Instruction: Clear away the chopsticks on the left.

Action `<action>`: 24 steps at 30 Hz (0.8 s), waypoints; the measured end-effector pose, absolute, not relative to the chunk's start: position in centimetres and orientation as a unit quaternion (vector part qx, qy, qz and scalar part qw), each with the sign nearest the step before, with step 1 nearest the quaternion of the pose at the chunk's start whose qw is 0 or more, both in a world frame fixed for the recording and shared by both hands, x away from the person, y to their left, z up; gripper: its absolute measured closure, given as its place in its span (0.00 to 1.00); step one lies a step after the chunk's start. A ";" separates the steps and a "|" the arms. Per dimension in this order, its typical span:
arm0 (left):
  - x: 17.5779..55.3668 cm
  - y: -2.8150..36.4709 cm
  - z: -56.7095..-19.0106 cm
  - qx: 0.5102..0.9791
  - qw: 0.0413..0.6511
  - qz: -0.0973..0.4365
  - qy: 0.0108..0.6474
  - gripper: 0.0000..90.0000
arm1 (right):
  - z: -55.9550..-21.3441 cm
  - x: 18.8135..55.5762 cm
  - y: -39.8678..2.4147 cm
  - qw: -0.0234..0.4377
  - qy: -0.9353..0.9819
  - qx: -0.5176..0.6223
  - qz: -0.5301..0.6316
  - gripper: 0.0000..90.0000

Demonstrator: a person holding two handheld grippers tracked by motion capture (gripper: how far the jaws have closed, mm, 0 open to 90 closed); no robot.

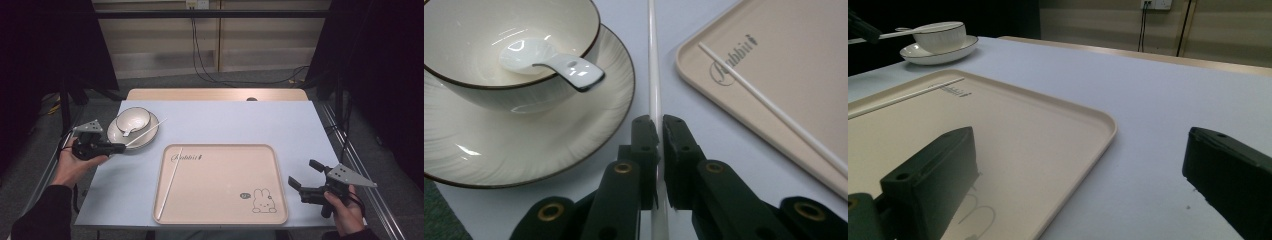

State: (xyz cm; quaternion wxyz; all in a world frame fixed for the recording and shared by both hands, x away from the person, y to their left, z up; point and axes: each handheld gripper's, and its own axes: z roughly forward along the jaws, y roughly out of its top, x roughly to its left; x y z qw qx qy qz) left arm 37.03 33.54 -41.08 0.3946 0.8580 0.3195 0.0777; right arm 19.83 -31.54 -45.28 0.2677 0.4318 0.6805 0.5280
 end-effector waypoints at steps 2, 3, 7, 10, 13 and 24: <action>36.7 33.5 -41.0 0.855 0.399 0.074 0.324 0.94 | -45.3 19.9 -31.5 0.269 0.680 0.431 0.528 0.01; 35.8 33.4 -40.9 0.848 0.405 0.075 0.332 0.94 | -45.3 19.9 -31.5 0.270 0.681 0.430 0.528 0.01; 34.5 33.1 -40.5 0.842 0.413 0.082 0.337 0.94 | -45.2 19.9 -31.5 0.269 0.682 0.429 0.528 0.01; 33.6 32.9 -40.1 0.834 0.424 0.080 0.346 0.94 | -45.3 19.9 -31.5 0.270 0.681 0.430 0.528 0.01; 32.1 32.2 -39.8 0.824 0.433 0.082 0.356 0.94 | -45.2 19.9 -31.5 0.268 0.683 0.427 0.529 0.01; 28.5 28.2 -38.9 0.799 0.441 0.088 0.400 0.94 | -45.2 19.9 -31.5 0.269 0.682 0.427 0.529 0.01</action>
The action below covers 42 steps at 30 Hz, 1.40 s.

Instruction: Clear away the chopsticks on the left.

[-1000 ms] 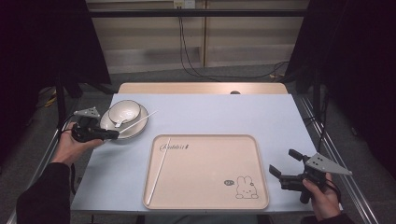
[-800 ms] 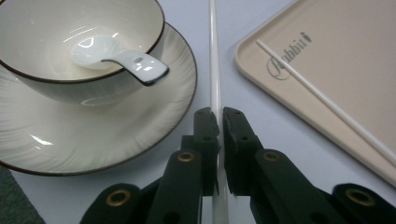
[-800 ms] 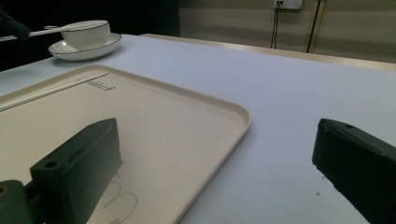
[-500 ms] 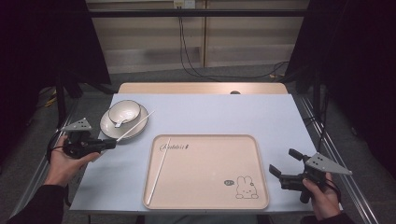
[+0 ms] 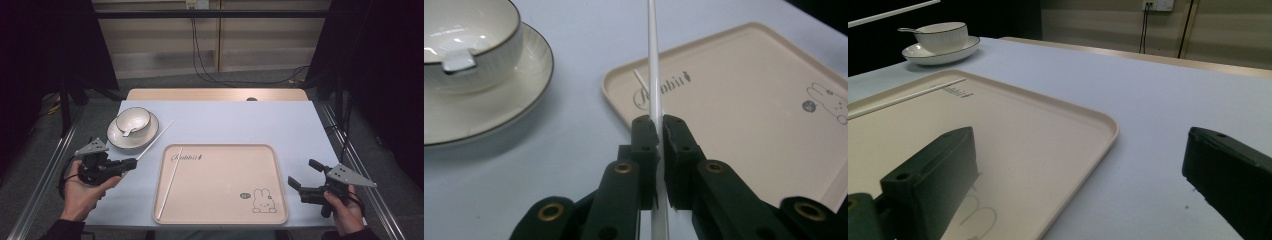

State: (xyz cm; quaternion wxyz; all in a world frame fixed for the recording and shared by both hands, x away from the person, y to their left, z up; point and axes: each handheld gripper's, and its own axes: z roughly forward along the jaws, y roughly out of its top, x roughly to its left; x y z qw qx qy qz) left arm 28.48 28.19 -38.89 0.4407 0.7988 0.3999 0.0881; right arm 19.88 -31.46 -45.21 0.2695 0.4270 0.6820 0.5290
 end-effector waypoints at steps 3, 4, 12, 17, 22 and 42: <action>27.2 26.4 -38.9 0.796 0.431 0.086 0.415 0.94 | -45.2 19.9 -31.5 0.270 0.682 0.427 0.529 0.01; 27.2 26.4 -38.9 0.796 0.431 0.086 0.415 0.94 | -45.2 19.9 -31.5 0.270 0.682 0.427 0.529 0.01; 24.9 22.3 -40.2 0.787 0.397 0.077 0.466 0.94 | -45.2 20.0 -31.3 0.267 0.682 0.427 0.530 0.01; 24.2 20.4 -41.8 0.775 0.390 0.065 0.493 0.94 | -45.2 20.0 -31.4 0.268 0.686 0.422 0.528 0.01; 24.5 19.4 -42.9 0.770 0.380 0.068 0.509 0.94 | -45.3 20.0 -31.2 0.268 0.689 0.420 0.527 0.01; 25.3 17.2 -45.6 0.763 0.327 0.046 0.556 0.94 | -45.3 20.0 -31.1 0.265 0.696 0.415 0.523 0.01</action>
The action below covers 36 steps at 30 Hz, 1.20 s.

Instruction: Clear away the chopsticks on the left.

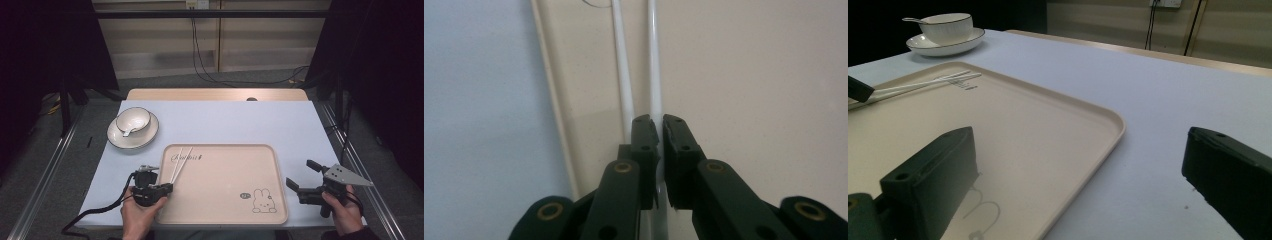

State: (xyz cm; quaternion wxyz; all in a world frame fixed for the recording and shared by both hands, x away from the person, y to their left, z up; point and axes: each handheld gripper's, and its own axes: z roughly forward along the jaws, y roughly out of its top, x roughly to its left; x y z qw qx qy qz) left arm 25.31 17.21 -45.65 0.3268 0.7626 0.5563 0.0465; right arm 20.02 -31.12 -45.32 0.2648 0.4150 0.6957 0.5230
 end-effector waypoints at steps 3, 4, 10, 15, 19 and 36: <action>25.5 17.0 -45.7 0.761 0.328 0.043 0.558 0.94 | -45.4 20.0 -31.1 0.266 0.698 0.413 0.520 0.01; 25.5 17.0 -45.9 0.764 0.327 0.043 0.555 0.94 | -45.4 20.0 -31.1 0.266 0.698 0.413 0.521 0.01; 25.6 16.8 -46.1 0.763 0.328 0.031 0.557 0.93 | -45.4 20.0 -31.1 0.265 0.699 0.413 0.520 0.01; 25.8 16.9 -46.2 0.763 0.333 0.026 0.553 0.91 | -45.4 20.0 -31.1 0.264 0.699 0.413 0.521 0.01; 25.8 17.0 -46.0 0.769 0.339 0.024 0.542 0.88 | -45.4 20.0 -31.1 0.263 0.699 0.414 0.520 0.01; 25.8 19.1 -42.9 0.795 0.433 0.095 0.414 0.11 | -45.3 20.0 -31.2 0.264 0.696 0.413 0.524 0.01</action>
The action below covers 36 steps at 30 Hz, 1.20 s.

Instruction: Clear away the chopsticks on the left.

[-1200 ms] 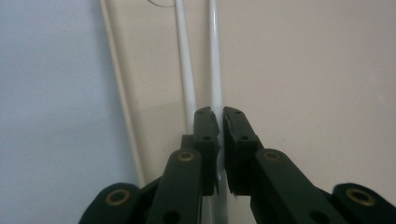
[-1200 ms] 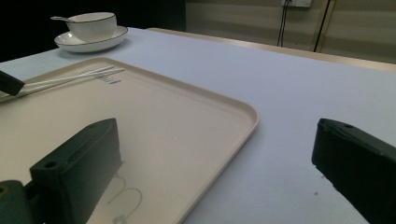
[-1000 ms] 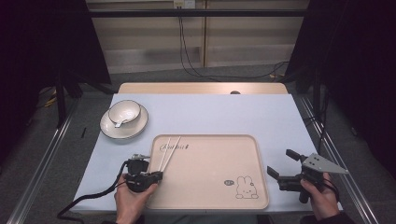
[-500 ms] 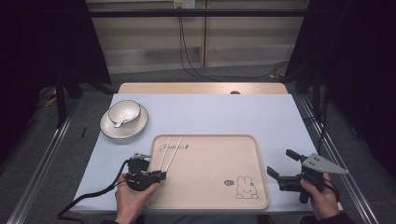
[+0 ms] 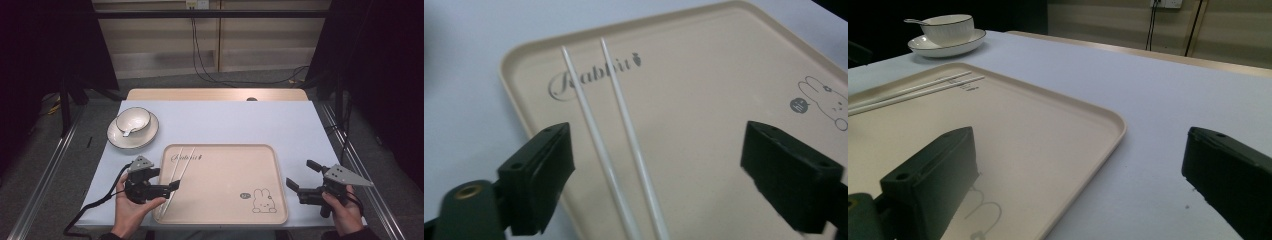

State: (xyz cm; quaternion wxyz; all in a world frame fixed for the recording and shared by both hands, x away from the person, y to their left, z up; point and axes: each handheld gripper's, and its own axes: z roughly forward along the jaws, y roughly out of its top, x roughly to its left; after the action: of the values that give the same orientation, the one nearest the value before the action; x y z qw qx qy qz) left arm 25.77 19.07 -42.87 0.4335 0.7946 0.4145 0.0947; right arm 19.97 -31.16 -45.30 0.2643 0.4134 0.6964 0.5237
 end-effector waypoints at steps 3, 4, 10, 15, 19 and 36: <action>25.6 20.2 -41.9 0.795 0.442 0.111 0.401 0.07 | -45.3 20.0 -31.1 0.265 0.696 0.414 0.524 0.01; 25.6 20.2 -41.9 0.795 0.442 0.111 0.401 0.04 | -45.3 20.0 -31.1 0.265 0.696 0.414 0.524 0.01; 25.2 20.1 -42.6 0.818 0.395 0.136 0.396 0.26 | -45.3 20.0 -31.1 0.267 0.695 0.414 0.524 0.01; 24.6 21.9 -42.7 0.818 0.396 0.147 0.390 0.18 | -45.3 20.0 -31.2 0.267 0.694 0.413 0.526 0.01; 24.3 25.2 -42.7 0.788 0.431 0.145 0.415 0.07 | -45.3 19.9 -31.2 0.271 0.693 0.416 0.522 0.01; 21.5 32.4 -43.9 0.705 0.494 0.215 0.461 0.02 | -45.2 19.9 -31.5 0.289 0.685 0.422 0.518 0.01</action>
State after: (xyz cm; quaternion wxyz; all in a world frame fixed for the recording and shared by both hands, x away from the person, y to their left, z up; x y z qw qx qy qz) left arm 21.47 32.37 -43.91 0.4944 0.7045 0.4613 0.2155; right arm 19.94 -31.47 -45.23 0.2890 0.4222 0.6853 0.5183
